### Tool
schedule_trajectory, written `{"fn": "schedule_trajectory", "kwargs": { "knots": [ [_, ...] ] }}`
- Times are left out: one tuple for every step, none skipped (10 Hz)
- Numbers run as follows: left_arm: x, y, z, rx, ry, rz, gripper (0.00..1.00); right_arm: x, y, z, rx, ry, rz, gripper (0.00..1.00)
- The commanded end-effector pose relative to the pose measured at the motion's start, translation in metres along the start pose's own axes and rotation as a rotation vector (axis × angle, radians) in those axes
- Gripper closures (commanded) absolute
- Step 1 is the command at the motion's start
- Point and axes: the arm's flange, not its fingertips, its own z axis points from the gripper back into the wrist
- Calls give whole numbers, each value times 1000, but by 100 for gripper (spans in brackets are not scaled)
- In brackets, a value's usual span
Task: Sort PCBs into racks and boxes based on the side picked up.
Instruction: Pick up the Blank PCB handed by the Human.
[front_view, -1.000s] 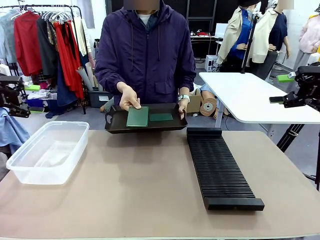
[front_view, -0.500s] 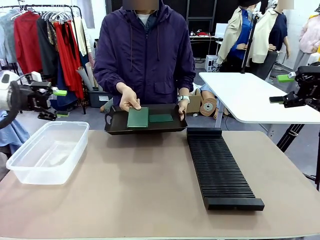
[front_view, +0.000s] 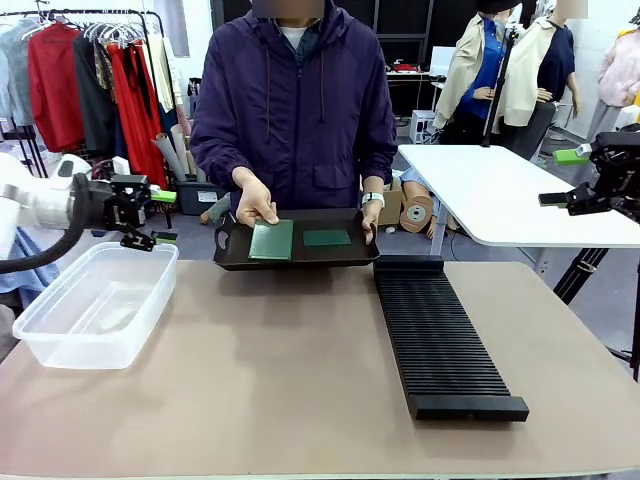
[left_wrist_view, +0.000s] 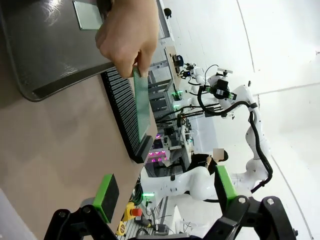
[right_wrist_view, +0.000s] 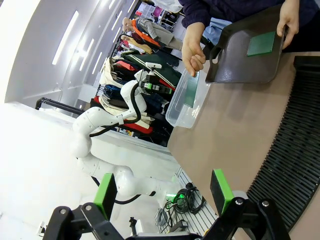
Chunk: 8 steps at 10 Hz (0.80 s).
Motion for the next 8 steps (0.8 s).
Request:
{"fn": "schedule_trajectory", "kwargs": {
  "knots": [
    [-3,5,-10,-51,-56,-1,0,1,2,0,4,-1,2,0],
    [-6,10,-19,-79,-65,-5,0,1,2,0,4,-1,2,0],
    [-7,17,-31,-99,-60,-3,0,1,2,0,4,-1,2,0],
    [-7,21,-42,-108,-61,-1,0,1,2,0,4,-1,2,0],
    [-8,26,-52,-86,-50,0,0,1,2,0,4,-1,2,0],
    [-9,30,-63,-86,-37,7,0,1,2,0,4,-1,2,0],
    [-10,35,-74,-96,-43,-1,0,1,2,0,4,-1,2,0],
    [-9,39,-83,-101,-51,-4,0,1,2,0,4,-1,2,0]
  ]
}}
